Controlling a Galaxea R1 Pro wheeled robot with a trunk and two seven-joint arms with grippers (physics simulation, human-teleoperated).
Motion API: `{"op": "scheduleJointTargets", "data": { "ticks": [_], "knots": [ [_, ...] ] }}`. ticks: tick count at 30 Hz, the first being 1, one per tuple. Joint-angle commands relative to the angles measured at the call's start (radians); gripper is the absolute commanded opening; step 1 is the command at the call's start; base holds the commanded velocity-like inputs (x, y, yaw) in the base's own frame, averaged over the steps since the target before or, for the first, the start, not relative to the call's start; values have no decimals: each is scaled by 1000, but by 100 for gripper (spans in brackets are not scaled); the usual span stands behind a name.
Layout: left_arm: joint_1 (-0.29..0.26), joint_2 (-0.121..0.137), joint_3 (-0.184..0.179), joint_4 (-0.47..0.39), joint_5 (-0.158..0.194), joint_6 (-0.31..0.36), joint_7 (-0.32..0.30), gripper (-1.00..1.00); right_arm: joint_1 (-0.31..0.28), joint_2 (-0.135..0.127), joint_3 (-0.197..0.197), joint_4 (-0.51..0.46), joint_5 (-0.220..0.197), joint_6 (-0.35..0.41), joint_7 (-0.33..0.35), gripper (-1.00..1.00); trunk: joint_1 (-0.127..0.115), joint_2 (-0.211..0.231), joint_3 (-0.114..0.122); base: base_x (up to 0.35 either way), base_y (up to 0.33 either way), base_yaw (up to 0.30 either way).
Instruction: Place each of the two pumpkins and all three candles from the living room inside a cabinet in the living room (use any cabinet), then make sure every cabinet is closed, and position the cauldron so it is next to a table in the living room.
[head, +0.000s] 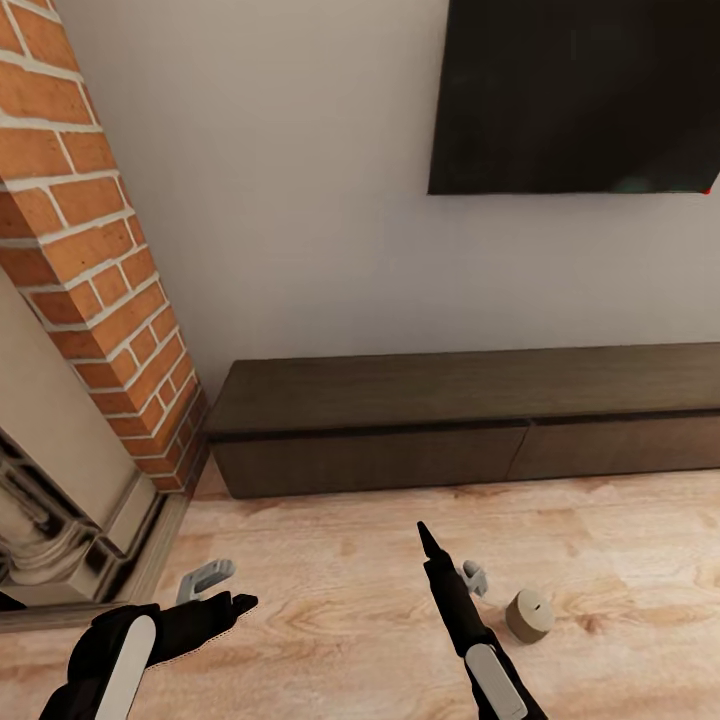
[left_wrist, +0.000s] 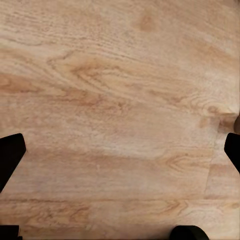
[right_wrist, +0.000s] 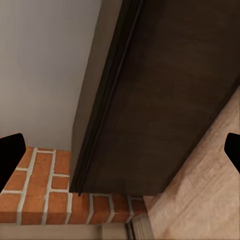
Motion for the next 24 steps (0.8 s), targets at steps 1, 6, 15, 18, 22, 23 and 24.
{"op": "scheduleJointTargets", "data": {
  "ticks": [1,6,15,18,22,23,24],
  "knots": [
    [-1,0,1,0,0,4,-2,100,-1,1,-3,1,-6,2,6,100,0,0,-1,128,107,0],
    [-1,0,1,0,0,4,-2,100,-1,1,-3,2,-15,4,5,100,0,0,-1,67,73,0],
    [-1,0,6,0,0,4,-2,100,-1,-2,-3,8,-47,6,5,100,0,0,-1,100,160,0],
    [-1,0,8,0,0,4,-2,100,-1,-1,-3,9,-47,5,5,100,0,0,-1,131,125,0],
    [-1,0,9,0,0,4,-2,100,-1,-1,-5,13,-50,4,4,100,0,0,-1,111,82,0],
    [-1,0,9,0,0,4,-2,100,-1,-1,-7,15,-53,4,4,100,0,0,-1,102,35,0],
    [-1,0,9,0,0,4,-2,100,-1,-1,-11,18,-60,4,4,100,0,0,-1,165,22,0]
  ]
}}
